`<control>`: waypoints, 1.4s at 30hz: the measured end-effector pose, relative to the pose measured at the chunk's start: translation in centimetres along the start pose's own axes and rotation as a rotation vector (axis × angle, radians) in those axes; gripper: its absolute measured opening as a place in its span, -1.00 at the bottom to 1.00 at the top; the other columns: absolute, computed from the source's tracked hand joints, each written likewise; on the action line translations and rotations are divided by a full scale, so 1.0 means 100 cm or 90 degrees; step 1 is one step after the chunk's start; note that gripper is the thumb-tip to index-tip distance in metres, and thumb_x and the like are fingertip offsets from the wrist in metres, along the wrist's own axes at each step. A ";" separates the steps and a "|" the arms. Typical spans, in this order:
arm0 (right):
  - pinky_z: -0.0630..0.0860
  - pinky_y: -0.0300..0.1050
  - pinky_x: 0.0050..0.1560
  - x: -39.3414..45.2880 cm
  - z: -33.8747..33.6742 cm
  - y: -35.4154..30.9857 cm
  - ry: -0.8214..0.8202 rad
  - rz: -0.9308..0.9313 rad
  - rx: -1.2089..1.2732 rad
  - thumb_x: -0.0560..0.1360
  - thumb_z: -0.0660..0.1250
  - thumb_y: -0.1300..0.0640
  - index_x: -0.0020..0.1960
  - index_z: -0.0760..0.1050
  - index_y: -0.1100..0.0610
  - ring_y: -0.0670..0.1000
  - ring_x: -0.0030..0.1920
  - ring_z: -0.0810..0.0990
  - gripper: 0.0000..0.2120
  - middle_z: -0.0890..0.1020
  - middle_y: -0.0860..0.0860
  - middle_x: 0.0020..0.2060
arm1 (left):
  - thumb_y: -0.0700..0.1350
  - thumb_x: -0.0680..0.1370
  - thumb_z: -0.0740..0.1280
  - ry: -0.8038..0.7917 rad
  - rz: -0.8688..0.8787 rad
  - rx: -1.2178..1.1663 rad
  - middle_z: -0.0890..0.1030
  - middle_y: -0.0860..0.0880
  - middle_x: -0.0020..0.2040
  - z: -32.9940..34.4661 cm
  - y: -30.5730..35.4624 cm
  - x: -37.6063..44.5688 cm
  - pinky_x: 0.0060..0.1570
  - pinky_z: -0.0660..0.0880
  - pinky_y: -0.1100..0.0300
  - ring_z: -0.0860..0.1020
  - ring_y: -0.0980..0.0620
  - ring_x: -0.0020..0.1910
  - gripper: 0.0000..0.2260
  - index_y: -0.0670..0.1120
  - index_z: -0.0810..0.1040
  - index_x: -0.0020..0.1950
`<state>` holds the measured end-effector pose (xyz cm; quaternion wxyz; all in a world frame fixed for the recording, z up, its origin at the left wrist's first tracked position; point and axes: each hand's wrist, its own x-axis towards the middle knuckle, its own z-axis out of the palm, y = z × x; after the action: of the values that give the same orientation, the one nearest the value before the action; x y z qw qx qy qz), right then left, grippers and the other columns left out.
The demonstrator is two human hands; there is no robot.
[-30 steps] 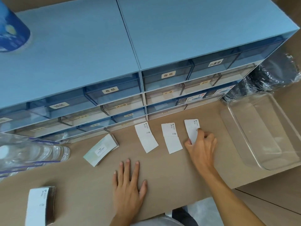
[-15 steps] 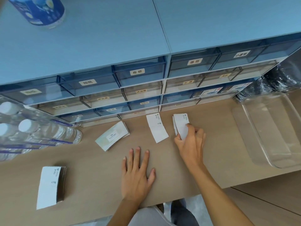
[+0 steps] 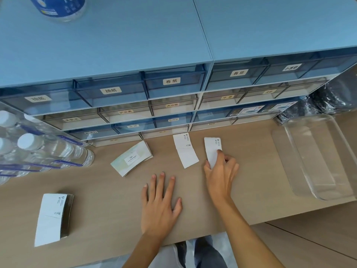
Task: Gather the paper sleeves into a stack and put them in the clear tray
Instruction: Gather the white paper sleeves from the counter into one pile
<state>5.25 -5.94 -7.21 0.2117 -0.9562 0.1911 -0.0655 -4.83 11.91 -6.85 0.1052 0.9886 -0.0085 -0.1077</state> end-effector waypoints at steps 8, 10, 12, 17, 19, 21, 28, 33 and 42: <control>0.51 0.18 -0.10 0.002 0.002 -0.003 0.008 0.022 0.006 0.26 0.52 0.15 0.16 0.52 0.20 0.25 -0.12 0.45 -0.51 0.51 0.25 -0.09 | 0.15 0.51 0.25 0.029 0.009 0.001 0.35 -0.15 0.52 0.001 -0.001 0.000 0.40 0.23 -0.20 0.30 -0.24 0.50 -0.42 0.00 0.35 0.51; 0.51 0.18 -0.09 0.002 0.002 -0.003 0.012 0.019 0.009 0.25 0.52 0.16 0.15 0.53 0.21 0.26 -0.12 0.46 -0.51 0.52 0.25 -0.10 | 0.15 0.51 0.25 0.027 0.010 0.004 0.35 -0.15 0.52 0.000 -0.001 0.000 0.40 0.23 -0.20 0.30 -0.24 0.50 -0.42 0.00 0.35 0.51; 0.50 0.17 -0.06 0.000 0.002 -0.008 0.016 0.012 0.022 0.24 0.54 0.16 0.15 0.53 0.21 0.26 -0.12 0.46 -0.50 0.52 0.25 -0.11 | 0.15 0.51 0.26 0.025 0.010 0.004 0.35 -0.15 0.52 0.000 -0.002 0.000 0.40 0.24 -0.20 0.29 -0.24 0.50 -0.42 0.00 0.35 0.51; 0.52 0.15 -0.06 -0.010 0.006 -0.038 0.015 -0.056 0.066 0.25 0.52 0.16 0.16 0.53 0.22 0.25 -0.12 0.46 -0.50 0.50 0.25 -0.08 | 0.15 0.50 0.26 0.028 0.012 -0.003 0.36 -0.15 0.51 0.000 -0.001 0.000 0.38 0.28 -0.21 0.31 -0.24 0.49 -0.42 0.00 0.36 0.50; 0.53 0.13 -0.08 -0.013 0.010 -0.051 0.006 -0.076 0.066 0.25 0.52 0.16 0.16 0.53 0.21 0.26 -0.11 0.47 -0.50 0.50 0.24 -0.08 | 0.15 0.51 0.25 0.028 0.013 -0.006 0.36 -0.15 0.51 0.000 -0.002 0.000 0.38 0.28 -0.21 0.31 -0.23 0.49 -0.43 0.00 0.36 0.50; 0.54 0.13 -0.10 -0.016 0.015 -0.060 -0.010 -0.088 0.058 0.24 0.53 0.15 0.15 0.53 0.21 0.25 -0.11 0.47 -0.50 0.51 0.24 -0.08 | 0.15 0.50 0.25 0.026 0.011 -0.008 0.36 -0.14 0.52 0.000 -0.002 0.000 0.38 0.28 -0.21 0.31 -0.22 0.50 -0.43 0.00 0.37 0.49; 0.55 0.13 -0.08 -0.017 0.032 -0.066 -0.028 -0.131 0.026 0.30 0.56 0.17 0.19 0.51 0.21 0.25 -0.06 0.47 -0.51 0.51 0.25 0.00 | 0.16 0.51 0.24 0.022 0.008 -0.015 0.35 -0.12 0.52 0.002 -0.003 0.000 0.41 0.24 -0.19 0.29 -0.20 0.51 -0.44 0.00 0.38 0.48; 0.52 0.16 -0.03 -0.015 0.034 -0.068 -0.025 -0.128 0.004 0.29 0.57 0.16 0.17 0.52 0.22 0.30 -0.05 0.49 -0.51 0.54 0.28 0.03 | 0.16 0.52 0.25 0.033 0.014 -0.025 0.36 -0.12 0.52 0.002 -0.003 0.000 0.41 0.26 -0.21 0.29 -0.19 0.51 -0.45 0.00 0.38 0.48; 0.55 0.12 -0.14 -0.014 0.027 -0.057 -0.078 -0.192 0.035 0.21 0.54 0.23 0.13 0.54 0.24 0.28 -0.11 0.49 -0.50 0.55 0.25 -0.07 | 0.15 0.52 0.24 0.058 0.015 -0.035 0.36 -0.10 0.52 0.004 -0.003 -0.001 0.41 0.26 -0.19 0.28 -0.16 0.52 -0.48 -0.02 0.43 0.44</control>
<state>6.46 0.38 -7.27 0.2368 -0.9701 0.0303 -0.0436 -5.00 12.16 -7.25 0.1339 0.9890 -0.0127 -0.0617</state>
